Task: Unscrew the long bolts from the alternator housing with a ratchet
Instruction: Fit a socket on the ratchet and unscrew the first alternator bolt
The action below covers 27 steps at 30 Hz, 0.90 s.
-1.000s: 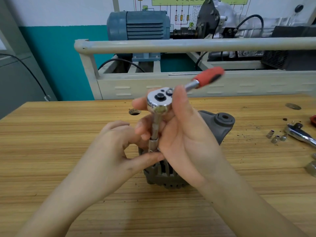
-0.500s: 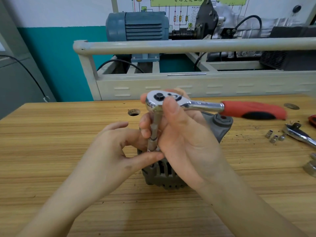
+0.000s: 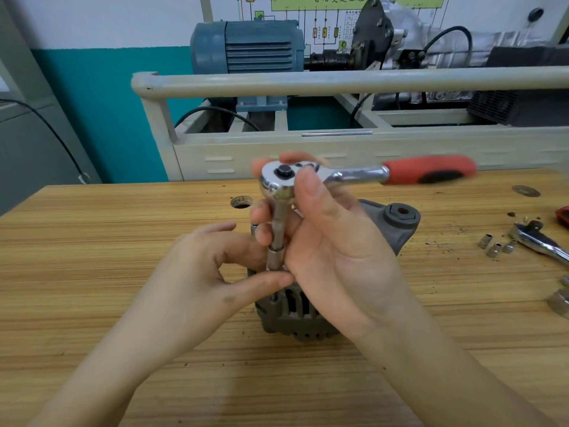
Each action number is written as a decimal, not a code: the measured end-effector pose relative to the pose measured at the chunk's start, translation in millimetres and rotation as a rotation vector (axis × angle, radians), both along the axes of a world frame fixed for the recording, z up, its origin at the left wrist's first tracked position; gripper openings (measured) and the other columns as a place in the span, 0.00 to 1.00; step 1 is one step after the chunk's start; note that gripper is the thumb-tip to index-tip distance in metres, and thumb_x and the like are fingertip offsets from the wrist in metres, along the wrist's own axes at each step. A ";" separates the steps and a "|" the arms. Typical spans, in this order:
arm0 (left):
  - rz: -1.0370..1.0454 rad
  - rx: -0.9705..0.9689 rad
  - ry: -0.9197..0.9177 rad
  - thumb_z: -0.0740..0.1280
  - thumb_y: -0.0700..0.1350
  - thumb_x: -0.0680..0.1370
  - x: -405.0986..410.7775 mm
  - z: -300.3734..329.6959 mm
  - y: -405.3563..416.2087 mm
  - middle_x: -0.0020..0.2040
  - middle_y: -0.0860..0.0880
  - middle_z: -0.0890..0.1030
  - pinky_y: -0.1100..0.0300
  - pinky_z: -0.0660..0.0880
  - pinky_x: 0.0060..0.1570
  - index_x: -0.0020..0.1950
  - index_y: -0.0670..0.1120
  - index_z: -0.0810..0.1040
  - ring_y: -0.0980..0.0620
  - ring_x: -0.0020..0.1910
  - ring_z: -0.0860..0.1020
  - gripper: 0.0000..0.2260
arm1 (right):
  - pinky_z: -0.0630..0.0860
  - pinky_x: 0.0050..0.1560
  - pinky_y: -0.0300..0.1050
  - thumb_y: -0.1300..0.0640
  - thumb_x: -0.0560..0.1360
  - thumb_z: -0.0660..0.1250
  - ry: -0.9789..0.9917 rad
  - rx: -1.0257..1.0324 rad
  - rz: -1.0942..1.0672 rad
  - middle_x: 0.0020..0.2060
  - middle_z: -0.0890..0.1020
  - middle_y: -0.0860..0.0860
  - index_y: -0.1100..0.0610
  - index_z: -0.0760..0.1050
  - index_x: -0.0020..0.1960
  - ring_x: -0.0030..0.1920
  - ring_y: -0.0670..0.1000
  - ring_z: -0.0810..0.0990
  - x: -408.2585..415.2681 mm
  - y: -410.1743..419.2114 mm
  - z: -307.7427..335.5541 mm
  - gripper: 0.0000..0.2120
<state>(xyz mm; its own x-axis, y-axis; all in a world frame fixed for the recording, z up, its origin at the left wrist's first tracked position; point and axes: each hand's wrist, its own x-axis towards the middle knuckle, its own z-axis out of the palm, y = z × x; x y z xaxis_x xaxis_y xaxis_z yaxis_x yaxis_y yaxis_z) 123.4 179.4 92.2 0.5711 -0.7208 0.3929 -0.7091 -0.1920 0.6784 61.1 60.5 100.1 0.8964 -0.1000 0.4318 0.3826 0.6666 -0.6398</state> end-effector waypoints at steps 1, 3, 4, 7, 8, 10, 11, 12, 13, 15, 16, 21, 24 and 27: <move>0.013 -0.005 -0.021 0.65 0.62 0.60 -0.8 -0.1 -0.5 0.41 0.67 0.81 0.62 0.67 0.56 0.35 0.55 0.81 0.69 0.44 0.78 0.14 | 0.77 0.35 0.38 0.56 0.61 0.71 0.000 0.010 -0.008 0.39 0.82 0.50 0.56 0.77 0.43 0.35 0.47 0.79 -0.6 -0.4 -0.7 0.12; 0.013 0.003 -0.045 0.65 0.62 0.61 -1.2 0.0 -0.1 0.39 0.68 0.81 0.64 0.67 0.52 0.34 0.55 0.80 0.70 0.43 0.77 0.13 | 0.77 0.36 0.38 0.55 0.61 0.72 -0.003 0.002 -0.011 0.40 0.82 0.51 0.56 0.78 0.44 0.35 0.47 0.79 -1.0 0.1 -1.3 0.12; 0.003 0.017 -0.047 0.65 0.62 0.61 -0.3 0.3 0.9 0.38 0.68 0.81 0.66 0.67 0.50 0.35 0.56 0.80 0.70 0.43 0.77 0.12 | 0.76 0.37 0.38 0.54 0.62 0.71 -0.003 -0.014 -0.008 0.40 0.82 0.50 0.55 0.78 0.44 0.35 0.46 0.79 -0.8 0.5 -1.2 0.11; -0.043 0.066 0.004 0.65 0.62 0.62 5.1 2.4 6.1 0.43 0.62 0.82 0.73 0.70 0.49 0.40 0.56 0.83 0.66 0.47 0.77 0.15 | 0.75 0.39 0.37 0.49 0.68 0.67 0.026 -0.077 -0.003 0.43 0.83 0.48 0.54 0.77 0.46 0.34 0.45 0.78 1.0 0.0 -0.1 0.11; -0.067 0.086 0.025 0.65 0.62 0.63 6.8 2.8 7.5 0.44 0.60 0.83 0.71 0.71 0.49 0.43 0.56 0.83 0.64 0.48 0.78 0.16 | 0.74 0.40 0.37 0.48 0.69 0.64 0.038 -0.089 0.010 0.43 0.83 0.47 0.54 0.77 0.47 0.34 0.44 0.78 1.7 -1.1 0.0 0.12; -0.098 0.107 0.050 0.64 0.61 0.64 7.8 2.8 8.7 0.45 0.58 0.83 0.66 0.72 0.49 0.47 0.57 0.82 0.62 0.48 0.79 0.16 | 0.74 0.41 0.38 0.47 0.69 0.62 0.048 -0.096 0.043 0.44 0.83 0.47 0.53 0.77 0.49 0.34 0.44 0.78 2.8 -3.1 0.3 0.14; -0.098 0.099 0.060 0.64 0.61 0.64 7.6 2.6 8.7 0.45 0.58 0.83 0.65 0.73 0.49 0.47 0.57 0.81 0.62 0.47 0.79 0.16 | 0.74 0.41 0.38 0.47 0.69 0.61 0.044 -0.095 0.054 0.44 0.83 0.47 0.54 0.77 0.49 0.34 0.44 0.78 3.0 -3.3 0.4 0.14; -0.090 0.087 0.065 0.65 0.61 0.63 7.3 2.3 8.3 0.44 0.58 0.83 0.66 0.73 0.49 0.46 0.57 0.81 0.62 0.47 0.79 0.17 | 0.75 0.42 0.37 0.48 0.69 0.62 0.034 -0.090 0.060 0.44 0.83 0.47 0.54 0.76 0.49 0.35 0.44 0.78 2.9 -3.0 0.6 0.14; -0.077 0.077 0.059 0.65 0.62 0.63 7.0 1.8 7.7 0.43 0.58 0.83 0.67 0.73 0.48 0.44 0.55 0.82 0.62 0.46 0.79 0.17 | 0.75 0.41 0.37 0.49 0.70 0.63 0.020 -0.083 0.060 0.44 0.83 0.48 0.55 0.76 0.49 0.35 0.44 0.78 2.9 -2.2 0.5 0.13; -0.045 0.074 0.022 0.64 0.62 0.61 6.1 0.8 6.2 0.40 0.61 0.83 0.73 0.70 0.49 0.39 0.52 0.84 0.65 0.45 0.78 0.18 | 0.76 0.40 0.37 0.51 0.69 0.67 -0.009 -0.060 0.042 0.43 0.83 0.49 0.56 0.76 0.47 0.36 0.45 0.78 2.2 -0.5 0.2 0.11; -0.032 0.073 0.000 0.64 0.63 0.61 5.3 0.4 5.2 0.40 0.63 0.82 0.77 0.66 0.51 0.38 0.51 0.83 0.68 0.45 0.77 0.18 | 0.76 0.39 0.37 0.52 0.66 0.69 -0.014 -0.042 0.030 0.42 0.82 0.49 0.56 0.77 0.46 0.35 0.45 0.78 1.5 -0.4 -0.2 0.10; -0.040 0.051 0.004 0.64 0.62 0.61 4.3 1.4 3.5 0.40 0.66 0.81 0.72 0.66 0.54 0.38 0.57 0.81 0.73 0.45 0.75 0.14 | 0.77 0.37 0.38 0.55 0.62 0.71 -0.024 -0.006 0.026 0.42 0.82 0.50 0.56 0.77 0.44 0.35 0.47 0.79 0.1 -0.3 -0.1 0.12; -0.114 0.083 0.039 0.65 0.60 0.64 7.1 3.8 7.1 0.47 0.61 0.82 0.67 0.73 0.50 0.47 0.58 0.81 0.64 0.49 0.78 0.15 | 0.76 0.38 0.37 0.51 0.68 0.67 -0.016 -0.048 0.061 0.43 0.83 0.49 0.57 0.76 0.47 0.36 0.46 0.80 1.6 2.0 2.1 0.12; -0.115 0.090 0.074 0.65 0.60 0.64 8.5 3.3 8.2 0.47 0.59 0.82 0.65 0.74 0.49 0.45 0.55 0.82 0.62 0.49 0.79 0.15 | 0.76 0.38 0.37 0.49 0.70 0.62 0.019 -0.035 0.094 0.44 0.83 0.49 0.56 0.76 0.49 0.37 0.46 0.81 3.5 -0.3 1.8 0.14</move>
<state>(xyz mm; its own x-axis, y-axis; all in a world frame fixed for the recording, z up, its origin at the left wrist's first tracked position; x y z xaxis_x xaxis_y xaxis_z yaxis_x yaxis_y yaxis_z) 131.9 187.6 95.5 0.5077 -0.8134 0.2839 -0.6790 -0.1750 0.7130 64.5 60.2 101.8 0.9091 -0.0008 0.4166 0.3074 0.6762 -0.6695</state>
